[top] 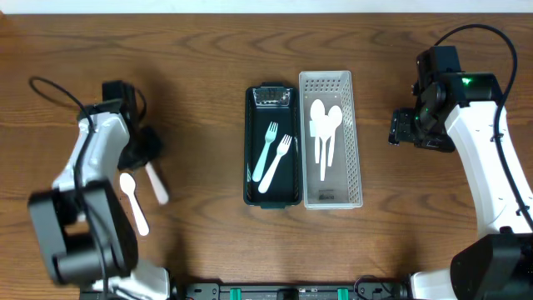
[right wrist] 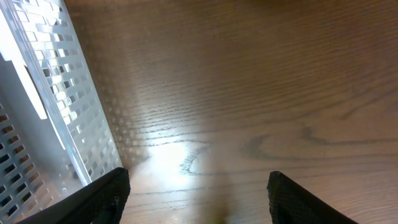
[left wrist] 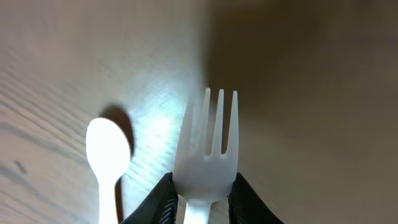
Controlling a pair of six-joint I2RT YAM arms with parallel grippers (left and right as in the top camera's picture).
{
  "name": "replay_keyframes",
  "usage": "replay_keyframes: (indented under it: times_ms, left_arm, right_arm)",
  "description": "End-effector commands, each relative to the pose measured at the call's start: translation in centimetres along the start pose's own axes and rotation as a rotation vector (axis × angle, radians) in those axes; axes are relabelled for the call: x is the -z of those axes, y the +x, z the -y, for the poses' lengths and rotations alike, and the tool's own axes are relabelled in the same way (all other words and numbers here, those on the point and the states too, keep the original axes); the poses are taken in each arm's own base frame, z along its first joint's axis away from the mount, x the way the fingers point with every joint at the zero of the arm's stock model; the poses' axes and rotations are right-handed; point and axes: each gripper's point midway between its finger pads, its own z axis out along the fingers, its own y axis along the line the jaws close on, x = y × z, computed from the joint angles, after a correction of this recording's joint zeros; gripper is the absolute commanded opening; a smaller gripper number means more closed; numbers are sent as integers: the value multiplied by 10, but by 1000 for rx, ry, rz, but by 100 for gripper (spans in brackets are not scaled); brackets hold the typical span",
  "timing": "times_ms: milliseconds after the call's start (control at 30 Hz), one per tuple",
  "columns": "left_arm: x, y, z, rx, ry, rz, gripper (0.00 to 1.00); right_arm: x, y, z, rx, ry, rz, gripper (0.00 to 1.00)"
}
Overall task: Pack container
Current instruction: 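Carry the pale-green fork into the black tray and release it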
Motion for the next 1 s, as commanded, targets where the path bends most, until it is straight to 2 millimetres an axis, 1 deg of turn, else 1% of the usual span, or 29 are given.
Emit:
replay_keyframes:
  times_ms: [0,100,133,200,233,300,400,433,533,600,667,700,800,900,933,967]
  left_arm:
    - [74,-17,35,-83,92,197,6]
    - [116,-3,66,-135,170,277,6]
    - [130,6,81,-161,207,304,6]
    - [145,20,101,-199,258,332,6]
    - [153,30,114,-219,290,342,6]
    - [161,46,138,-259,342,349,6]
    - [163,67,176,-348,400,356,6]
    - [161,75,190,-369,418,351,6]
    - [146,89,220,-415,434,330,6]
    - [129,96,235,-446,423,307,6]
    - [109,102,246,-466,401,278,6]
    - [96,107,252,-480,388,257,6]
    - [68,115,260,-503,351,212,6]
    - [44,120,261,-515,308,172,6]
    - [38,121,261,-518,295,160,8]
    - [35,122,260,-519,289,154,15]
  right_arm:
    - [-2,0,1,10,3,-7,74]
    - [-2,0,1,10,3,-7,74]
    - [-2,0,1,10,3,-7,74]
    - [-2,0,1,10,3,-7,74]
    - [-2,0,1,10,3,-7,74]
    - [-2,0,1,10,2,-6,74]
    - [-2,0,1,9,2,-6,74]
    - [-2,0,1,9,2,-6,74]
    - [-2,0,1,9,2,-6,74]
    - [-2,0,1,9,2,-6,74]
    - [-2,0,1,9,2,-6,74]
    - [-2,0,1,9,2,-6,74]
    - [-2,0,1,10,2,-6,74]
    - [-2,0,1,10,2,-7,74]
    - [-2,0,1,10,3,-7,74]
    - [-2,1,1,10,3,-8,74]
